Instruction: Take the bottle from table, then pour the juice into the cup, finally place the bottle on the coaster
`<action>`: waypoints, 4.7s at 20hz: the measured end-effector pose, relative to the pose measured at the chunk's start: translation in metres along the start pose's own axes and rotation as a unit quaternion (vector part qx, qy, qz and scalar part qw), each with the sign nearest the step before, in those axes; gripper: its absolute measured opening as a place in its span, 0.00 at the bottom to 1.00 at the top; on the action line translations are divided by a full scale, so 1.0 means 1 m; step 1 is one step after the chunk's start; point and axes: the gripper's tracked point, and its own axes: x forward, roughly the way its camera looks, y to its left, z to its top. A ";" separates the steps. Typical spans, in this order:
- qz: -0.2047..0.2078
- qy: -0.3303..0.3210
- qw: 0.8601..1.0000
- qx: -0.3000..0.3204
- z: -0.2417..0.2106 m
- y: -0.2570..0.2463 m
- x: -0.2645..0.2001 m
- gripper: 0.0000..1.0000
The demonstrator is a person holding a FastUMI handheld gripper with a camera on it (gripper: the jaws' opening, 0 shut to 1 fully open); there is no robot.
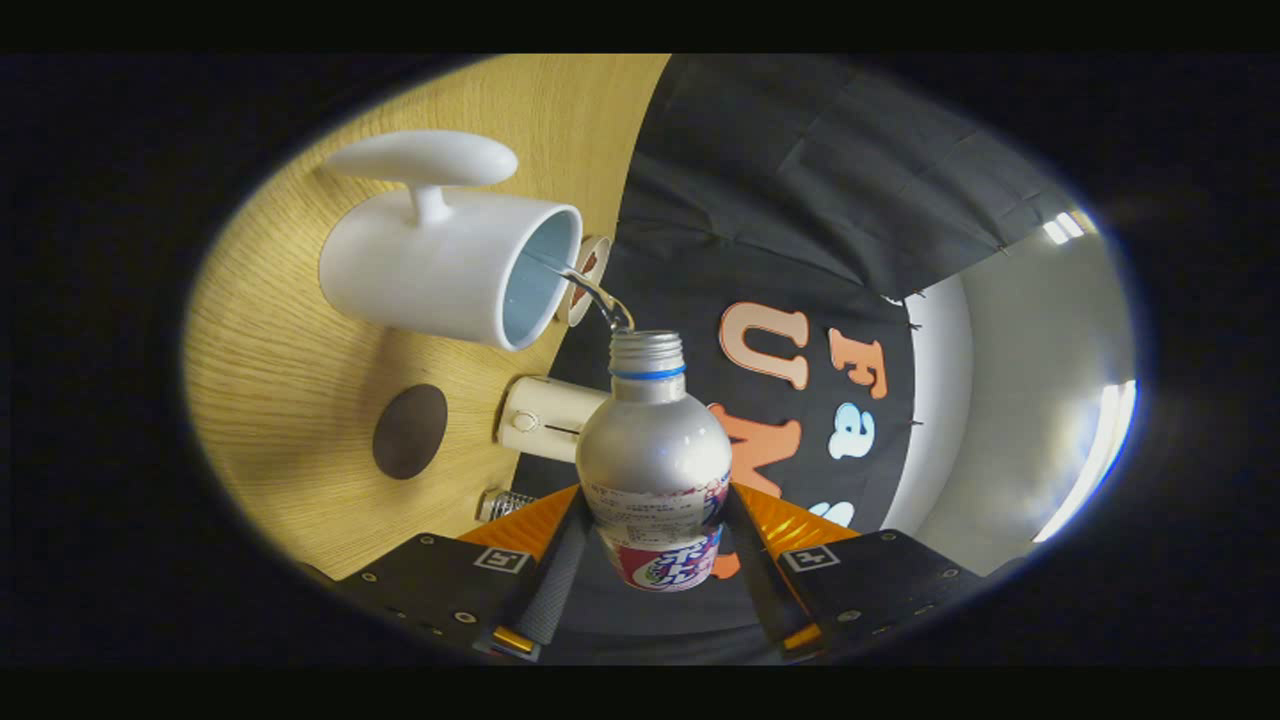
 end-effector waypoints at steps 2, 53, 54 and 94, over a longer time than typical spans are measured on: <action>-0.004 0.001 1.000 -0.010 0.000 -0.002 0.000 0.76; -0.026 -0.028 0.996 -0.087 0.014 -0.032 0.003 0.76; -0.024 -0.029 0.996 -0.086 0.014 -0.031 0.004 0.76; 0.110 0.049 0.688 0.716 -0.010 -0.003 0.038 0.77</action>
